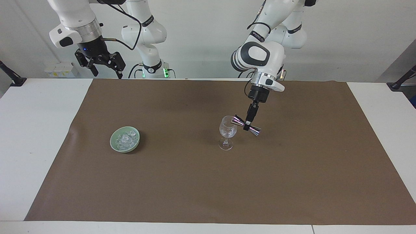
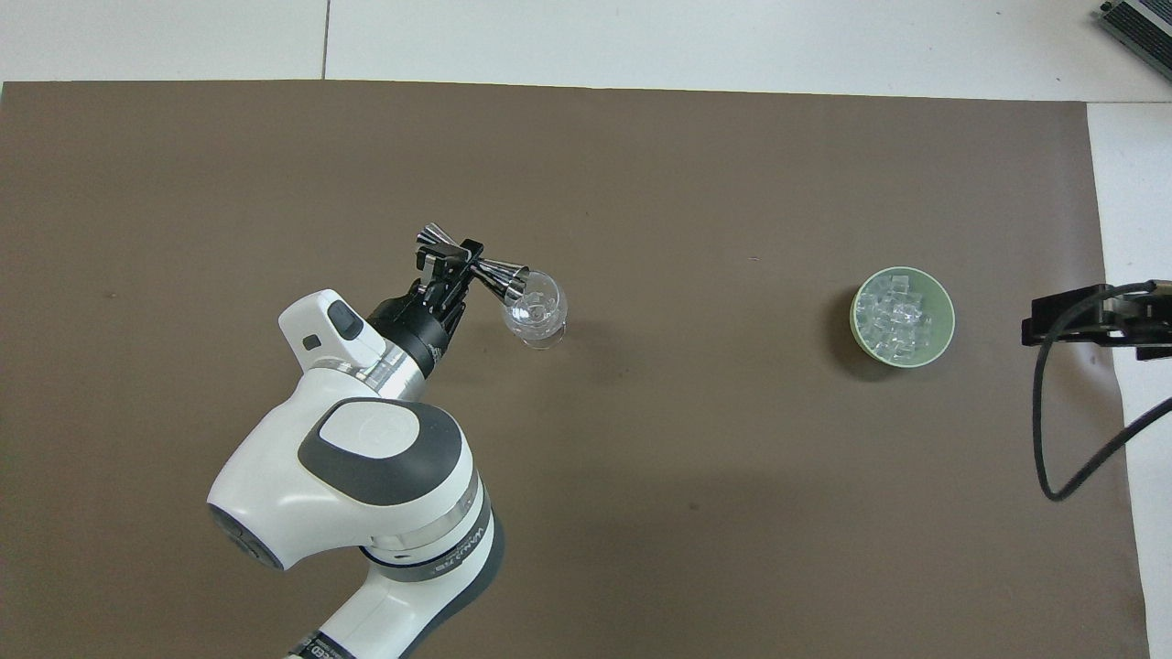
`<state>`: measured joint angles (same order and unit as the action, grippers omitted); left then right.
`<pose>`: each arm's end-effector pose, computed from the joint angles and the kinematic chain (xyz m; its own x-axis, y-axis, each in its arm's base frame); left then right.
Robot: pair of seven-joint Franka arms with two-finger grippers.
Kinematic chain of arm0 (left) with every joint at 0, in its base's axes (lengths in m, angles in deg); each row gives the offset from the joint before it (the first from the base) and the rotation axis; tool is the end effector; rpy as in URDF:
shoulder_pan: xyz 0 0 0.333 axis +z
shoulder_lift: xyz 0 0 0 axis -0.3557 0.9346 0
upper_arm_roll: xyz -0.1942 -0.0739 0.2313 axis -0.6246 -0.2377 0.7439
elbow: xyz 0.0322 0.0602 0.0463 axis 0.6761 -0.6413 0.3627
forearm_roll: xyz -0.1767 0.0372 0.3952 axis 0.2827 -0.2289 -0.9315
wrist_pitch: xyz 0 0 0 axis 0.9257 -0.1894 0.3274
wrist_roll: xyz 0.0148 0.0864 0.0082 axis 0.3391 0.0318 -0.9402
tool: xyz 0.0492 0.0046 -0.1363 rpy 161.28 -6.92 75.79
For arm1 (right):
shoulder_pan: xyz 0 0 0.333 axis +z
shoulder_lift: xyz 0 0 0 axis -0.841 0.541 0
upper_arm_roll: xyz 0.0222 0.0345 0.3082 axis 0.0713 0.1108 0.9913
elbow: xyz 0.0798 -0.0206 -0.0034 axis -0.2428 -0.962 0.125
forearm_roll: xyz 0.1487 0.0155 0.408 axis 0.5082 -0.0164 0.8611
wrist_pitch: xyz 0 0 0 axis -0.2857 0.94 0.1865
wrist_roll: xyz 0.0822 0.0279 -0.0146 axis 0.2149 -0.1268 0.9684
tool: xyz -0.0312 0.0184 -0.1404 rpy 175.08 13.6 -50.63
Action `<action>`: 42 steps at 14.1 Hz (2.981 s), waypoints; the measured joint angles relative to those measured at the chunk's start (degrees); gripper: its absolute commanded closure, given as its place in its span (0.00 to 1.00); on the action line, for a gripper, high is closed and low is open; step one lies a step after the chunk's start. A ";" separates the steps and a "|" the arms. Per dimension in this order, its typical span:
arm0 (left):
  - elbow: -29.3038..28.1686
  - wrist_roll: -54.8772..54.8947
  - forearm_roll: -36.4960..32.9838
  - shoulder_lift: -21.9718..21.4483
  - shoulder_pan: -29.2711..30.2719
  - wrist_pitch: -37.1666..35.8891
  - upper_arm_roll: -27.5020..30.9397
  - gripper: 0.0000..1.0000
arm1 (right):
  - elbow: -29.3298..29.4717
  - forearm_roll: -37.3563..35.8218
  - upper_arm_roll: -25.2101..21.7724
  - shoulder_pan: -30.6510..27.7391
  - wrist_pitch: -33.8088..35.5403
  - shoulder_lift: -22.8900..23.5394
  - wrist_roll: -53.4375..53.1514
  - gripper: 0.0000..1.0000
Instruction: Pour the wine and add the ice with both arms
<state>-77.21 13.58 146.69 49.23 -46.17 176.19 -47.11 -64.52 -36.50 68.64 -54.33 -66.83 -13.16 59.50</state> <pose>0.5407 -0.3096 0.3820 0.4374 0.8976 -0.0553 0.5317 -0.2085 0.8209 0.5593 -0.0033 0.6145 0.9892 -0.1463 -0.0060 -0.1462 -0.9892 0.0092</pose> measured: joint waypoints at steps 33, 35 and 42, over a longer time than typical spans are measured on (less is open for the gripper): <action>1.41 11.03 -6.23 0.21 -1.92 3.61 -0.36 1.00 | 0.00 0.00 0.00 0.00 0.00 0.00 0.00 0.00; 1.42 11.41 -6.37 0.25 -2.47 4.29 -0.37 1.00 | 0.00 0.00 0.00 0.00 0.00 0.00 0.00 0.00; 1.43 11.69 -6.39 0.34 -2.75 4.56 -0.35 1.00 | 0.00 0.00 0.00 0.00 0.00 0.00 0.00 0.00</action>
<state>-75.79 25.26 140.30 49.57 -48.92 180.75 -47.46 -64.52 -36.50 68.64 -54.33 -66.83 -13.16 59.50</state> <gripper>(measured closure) 0.789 0.000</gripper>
